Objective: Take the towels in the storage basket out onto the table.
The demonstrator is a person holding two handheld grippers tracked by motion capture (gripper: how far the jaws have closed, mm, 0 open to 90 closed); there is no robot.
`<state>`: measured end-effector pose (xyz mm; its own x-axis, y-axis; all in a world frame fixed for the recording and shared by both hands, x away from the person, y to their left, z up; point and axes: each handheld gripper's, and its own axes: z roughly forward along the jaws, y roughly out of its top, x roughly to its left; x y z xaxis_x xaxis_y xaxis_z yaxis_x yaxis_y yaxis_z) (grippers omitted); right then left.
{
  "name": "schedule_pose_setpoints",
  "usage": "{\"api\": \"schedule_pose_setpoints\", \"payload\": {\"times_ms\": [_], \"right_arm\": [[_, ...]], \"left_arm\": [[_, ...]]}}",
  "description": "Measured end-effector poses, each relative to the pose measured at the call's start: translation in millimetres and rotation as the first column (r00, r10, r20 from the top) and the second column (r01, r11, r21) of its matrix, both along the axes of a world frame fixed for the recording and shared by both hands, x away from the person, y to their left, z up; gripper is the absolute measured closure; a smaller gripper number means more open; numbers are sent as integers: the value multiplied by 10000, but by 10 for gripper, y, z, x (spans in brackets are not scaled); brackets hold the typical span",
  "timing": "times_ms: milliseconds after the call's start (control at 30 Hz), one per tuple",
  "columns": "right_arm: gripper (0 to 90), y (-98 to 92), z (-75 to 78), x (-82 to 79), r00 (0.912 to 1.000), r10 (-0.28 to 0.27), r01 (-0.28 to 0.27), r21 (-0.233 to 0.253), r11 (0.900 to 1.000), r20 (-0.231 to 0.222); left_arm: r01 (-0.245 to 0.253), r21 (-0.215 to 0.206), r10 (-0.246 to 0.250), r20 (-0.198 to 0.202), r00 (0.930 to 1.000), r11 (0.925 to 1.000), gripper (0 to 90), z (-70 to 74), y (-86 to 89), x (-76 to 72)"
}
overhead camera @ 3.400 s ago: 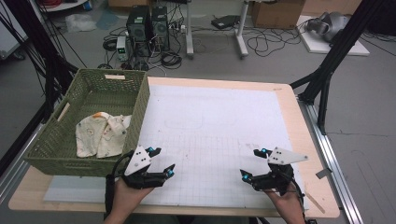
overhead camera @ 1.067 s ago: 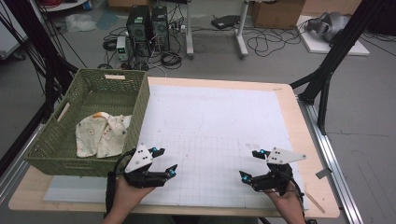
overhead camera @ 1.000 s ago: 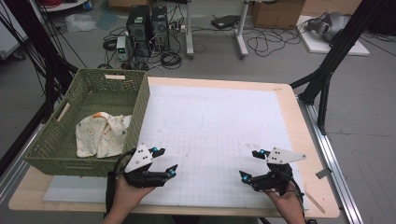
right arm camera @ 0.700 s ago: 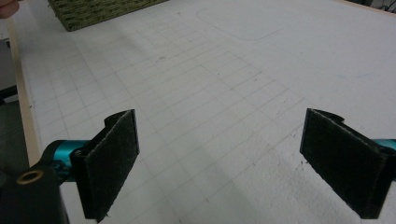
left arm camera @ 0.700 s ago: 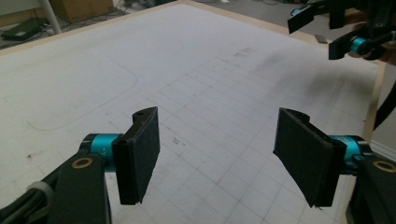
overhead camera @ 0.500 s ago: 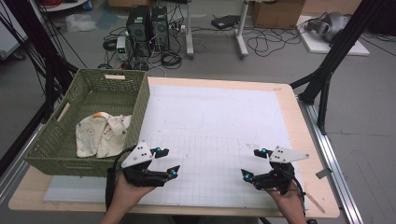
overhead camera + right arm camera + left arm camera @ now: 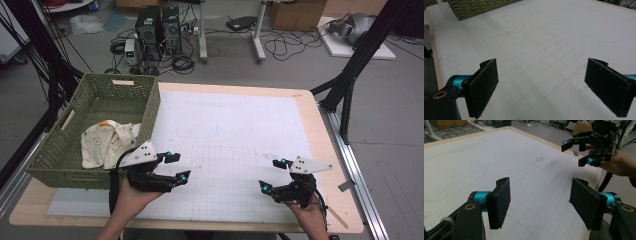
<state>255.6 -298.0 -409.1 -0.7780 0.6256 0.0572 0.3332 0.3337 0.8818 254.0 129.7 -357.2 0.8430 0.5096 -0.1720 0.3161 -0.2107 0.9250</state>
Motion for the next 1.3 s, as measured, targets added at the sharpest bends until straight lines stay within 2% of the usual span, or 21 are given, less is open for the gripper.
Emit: {"api": "schedule_pose_setpoints", "payload": {"times_ms": [233,700,1167,1300], "right_arm": [[109,-1,0,1,10000,23,-23,14,10000,-31],[109,-9,3,1,10000,41,-40,97,9999,-60],[109,-9,1,1,9999,72,-71,104,9999,-125],[109,-12,-1,8,9999,74,-73,85,9999,-73]], "left_arm": [[230,-230,-234,-186,9996,9995,339,110,46,41],[487,-118,-491,-363,9981,9987,363,267,172,105],[394,-299,-423,-1020,9939,9988,378,371,446,271],[519,-370,-561,-1213,9910,9980,374,401,488,301]]}}
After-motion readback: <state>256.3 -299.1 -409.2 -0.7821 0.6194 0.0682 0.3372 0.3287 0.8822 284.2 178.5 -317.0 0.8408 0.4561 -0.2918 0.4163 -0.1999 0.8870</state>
